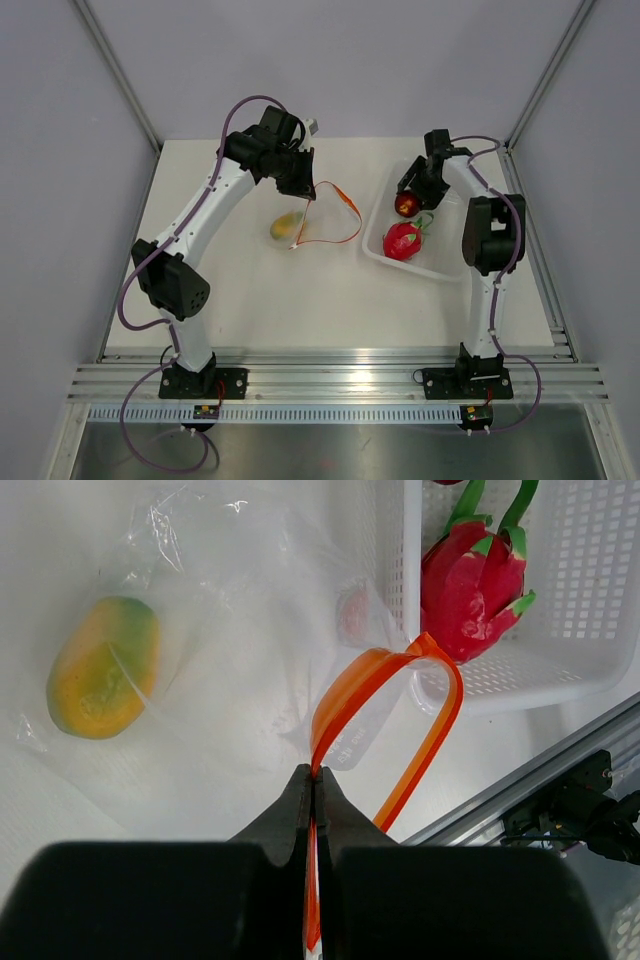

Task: Place the food in the zip-top bag and seal the zipper
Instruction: Pick up the fake fruit from the bin.

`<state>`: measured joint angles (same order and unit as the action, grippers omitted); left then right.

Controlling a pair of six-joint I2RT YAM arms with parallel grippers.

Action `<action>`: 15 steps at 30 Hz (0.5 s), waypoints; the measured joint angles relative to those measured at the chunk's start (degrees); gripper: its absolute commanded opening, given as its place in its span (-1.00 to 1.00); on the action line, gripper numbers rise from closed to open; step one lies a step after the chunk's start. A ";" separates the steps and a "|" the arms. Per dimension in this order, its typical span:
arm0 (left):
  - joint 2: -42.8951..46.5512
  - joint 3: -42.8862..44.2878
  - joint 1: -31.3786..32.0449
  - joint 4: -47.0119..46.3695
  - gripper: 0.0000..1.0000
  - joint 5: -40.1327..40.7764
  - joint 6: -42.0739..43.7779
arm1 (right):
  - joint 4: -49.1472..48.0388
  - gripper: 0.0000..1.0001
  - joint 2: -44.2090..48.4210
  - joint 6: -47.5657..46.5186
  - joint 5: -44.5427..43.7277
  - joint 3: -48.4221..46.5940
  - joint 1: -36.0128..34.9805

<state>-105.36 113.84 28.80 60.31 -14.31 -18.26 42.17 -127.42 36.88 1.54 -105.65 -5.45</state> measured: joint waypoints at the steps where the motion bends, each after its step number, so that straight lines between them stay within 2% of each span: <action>1: 0.00 0.02 0.00 0.00 -1.00 -0.02 0.00 | -0.22 -0.23 0.22 0.17 0.11 0.48 0.02; 3: 0.00 0.02 0.00 -0.02 -1.00 -0.02 0.00 | -0.52 -0.29 1.36 0.46 0.07 1.99 0.02; 7: 0.00 0.02 0.02 -0.04 -1.00 -0.02 -0.07 | -0.61 -0.24 6.45 0.44 0.04 6.03 0.04; 15: -0.15 0.66 0.00 0.22 -1.00 -0.04 -0.31 | -1.40 -0.15 26.67 0.22 0.83 13.33 -0.37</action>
<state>-105.51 114.50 28.80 60.53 -14.35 -18.57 40.77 -100.75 37.10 2.37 -92.31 -5.82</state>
